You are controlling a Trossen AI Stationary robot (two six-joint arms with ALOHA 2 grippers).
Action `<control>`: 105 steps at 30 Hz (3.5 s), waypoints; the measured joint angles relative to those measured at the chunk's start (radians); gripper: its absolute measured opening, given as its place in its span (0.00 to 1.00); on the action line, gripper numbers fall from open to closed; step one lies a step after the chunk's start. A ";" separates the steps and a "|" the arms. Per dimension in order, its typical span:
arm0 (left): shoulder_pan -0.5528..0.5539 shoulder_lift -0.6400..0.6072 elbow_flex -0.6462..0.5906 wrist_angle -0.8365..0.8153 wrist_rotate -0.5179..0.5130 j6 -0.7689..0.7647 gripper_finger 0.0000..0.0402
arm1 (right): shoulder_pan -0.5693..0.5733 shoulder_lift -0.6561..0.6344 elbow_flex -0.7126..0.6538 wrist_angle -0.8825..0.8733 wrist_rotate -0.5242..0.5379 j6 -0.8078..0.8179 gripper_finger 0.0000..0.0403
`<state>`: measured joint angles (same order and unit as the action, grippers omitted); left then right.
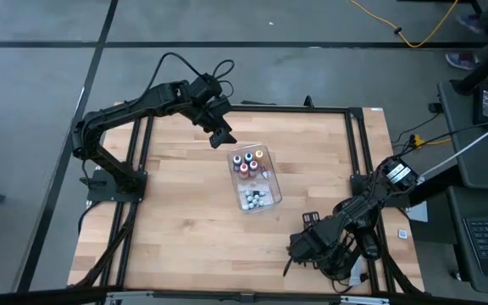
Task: Pick & Place food coloring
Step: Put the small red food coloring bottle into the bottom of the bin
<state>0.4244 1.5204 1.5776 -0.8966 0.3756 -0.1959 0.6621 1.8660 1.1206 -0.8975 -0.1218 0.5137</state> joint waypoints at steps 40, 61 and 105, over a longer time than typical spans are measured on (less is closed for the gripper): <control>0.020 -0.083 0.000 -0.107 0.125 0.224 0.73 | -0.213 0.000 0.575 -0.047 0.259 0.315 0.15; 0.073 -0.338 0.000 0.489 0.237 0.018 0.73 | -0.396 -0.001 1.059 0.231 0.936 -0.127 0.14; -0.123 -0.113 0.000 1.351 0.122 -0.142 0.73 | -0.523 -0.046 1.235 0.728 0.625 -0.785 0.14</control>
<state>0.3014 1.4078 1.5772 0.4541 0.4978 -0.3378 0.1394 1.8198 2.3558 -0.1691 0.5034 -0.2716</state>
